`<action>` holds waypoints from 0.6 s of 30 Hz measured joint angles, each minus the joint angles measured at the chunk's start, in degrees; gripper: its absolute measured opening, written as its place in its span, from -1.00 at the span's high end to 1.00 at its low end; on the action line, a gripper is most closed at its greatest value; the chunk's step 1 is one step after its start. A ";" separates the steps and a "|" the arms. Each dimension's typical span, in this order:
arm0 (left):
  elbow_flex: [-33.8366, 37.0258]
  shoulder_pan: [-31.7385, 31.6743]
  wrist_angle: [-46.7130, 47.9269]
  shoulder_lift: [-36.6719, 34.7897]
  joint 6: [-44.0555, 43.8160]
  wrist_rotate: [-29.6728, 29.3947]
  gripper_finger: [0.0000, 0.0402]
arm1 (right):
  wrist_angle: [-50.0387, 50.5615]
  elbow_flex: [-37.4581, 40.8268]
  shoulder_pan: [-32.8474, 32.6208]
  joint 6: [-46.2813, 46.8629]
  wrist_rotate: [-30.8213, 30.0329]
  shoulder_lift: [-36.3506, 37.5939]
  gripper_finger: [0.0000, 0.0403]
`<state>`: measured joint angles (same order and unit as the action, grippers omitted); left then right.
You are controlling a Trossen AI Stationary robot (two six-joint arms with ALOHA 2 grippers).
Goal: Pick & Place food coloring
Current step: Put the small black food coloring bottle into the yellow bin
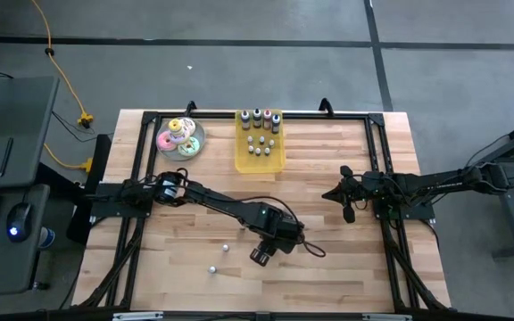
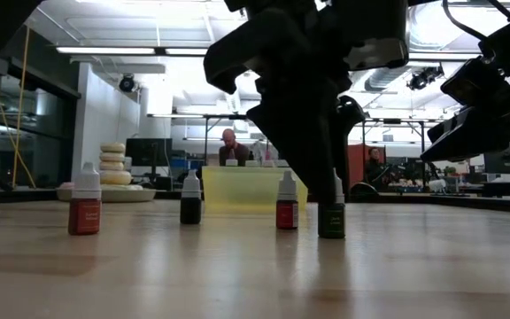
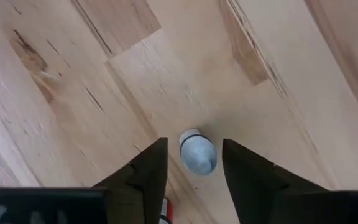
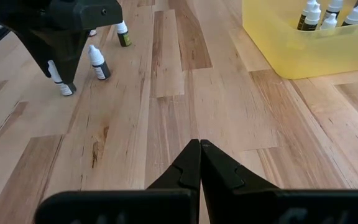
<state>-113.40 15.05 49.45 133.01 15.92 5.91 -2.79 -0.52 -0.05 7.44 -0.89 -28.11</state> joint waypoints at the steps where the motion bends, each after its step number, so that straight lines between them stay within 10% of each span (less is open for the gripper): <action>1: 0.00 0.00 -0.02 0.00 -0.34 0.00 0.29 | 0.00 -0.01 0.01 0.00 0.00 0.00 1.00; 18: 0.00 0.00 -0.07 -0.02 -9.17 0.09 0.56 | 0.01 0.00 0.01 0.00 0.00 0.01 1.00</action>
<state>-113.40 15.05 49.39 132.99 6.75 6.00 -2.77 -0.53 -0.04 7.44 -0.89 -28.11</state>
